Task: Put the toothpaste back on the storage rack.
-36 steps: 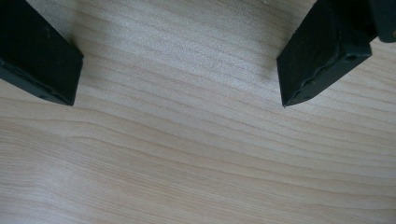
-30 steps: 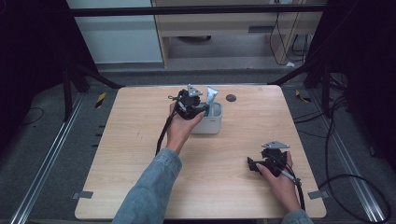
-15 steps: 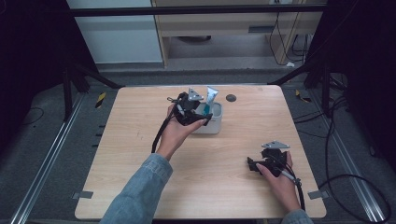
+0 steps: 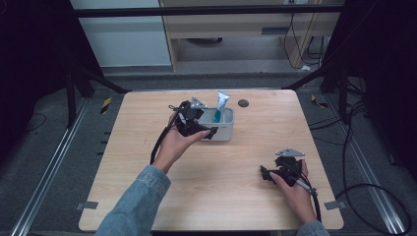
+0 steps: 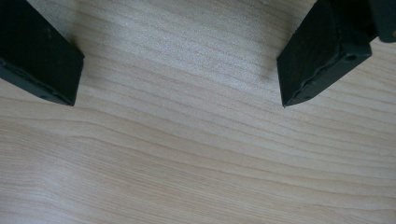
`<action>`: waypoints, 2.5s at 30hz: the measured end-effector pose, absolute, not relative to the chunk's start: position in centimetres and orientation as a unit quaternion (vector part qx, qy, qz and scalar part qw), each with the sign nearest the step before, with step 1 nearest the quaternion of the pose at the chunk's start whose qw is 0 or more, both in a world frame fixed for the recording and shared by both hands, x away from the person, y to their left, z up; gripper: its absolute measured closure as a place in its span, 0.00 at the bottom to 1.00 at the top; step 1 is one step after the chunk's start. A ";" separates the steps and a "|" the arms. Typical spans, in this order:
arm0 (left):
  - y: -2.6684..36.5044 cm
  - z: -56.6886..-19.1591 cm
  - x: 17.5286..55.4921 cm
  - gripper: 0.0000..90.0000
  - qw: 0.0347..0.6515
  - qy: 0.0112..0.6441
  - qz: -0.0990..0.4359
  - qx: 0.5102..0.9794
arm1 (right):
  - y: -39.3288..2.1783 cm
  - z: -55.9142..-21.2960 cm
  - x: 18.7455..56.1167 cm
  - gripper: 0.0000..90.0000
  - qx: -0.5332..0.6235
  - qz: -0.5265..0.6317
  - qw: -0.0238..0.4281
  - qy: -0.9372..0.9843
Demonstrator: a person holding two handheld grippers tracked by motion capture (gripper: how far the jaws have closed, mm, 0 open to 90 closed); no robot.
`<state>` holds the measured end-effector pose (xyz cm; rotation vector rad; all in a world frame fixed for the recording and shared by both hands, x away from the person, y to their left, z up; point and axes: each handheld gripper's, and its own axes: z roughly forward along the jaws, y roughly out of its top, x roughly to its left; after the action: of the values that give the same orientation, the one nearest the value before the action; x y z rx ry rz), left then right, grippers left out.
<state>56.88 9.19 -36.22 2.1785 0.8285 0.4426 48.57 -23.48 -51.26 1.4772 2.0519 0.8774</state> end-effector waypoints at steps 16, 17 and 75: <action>12.0 -37.5 55.1 0.04 0.356 0.302 0.175 0.867 | -23.5 -51.3 48.6 0.01 0.537 0.319 0.231 0.746; 12.3 -37.6 55.1 0.04 0.355 0.304 0.176 0.866 | -23.5 -51.3 48.6 0.01 0.537 0.319 0.231 0.746; 25.6 -49.1 53.7 0.07 0.293 0.432 0.173 0.835 | -23.5 -51.3 48.6 0.01 0.537 0.319 0.231 0.746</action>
<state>53.69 25.57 -49.06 2.2240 1.1511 0.4620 48.57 -23.47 -51.26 1.4777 2.0512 0.8768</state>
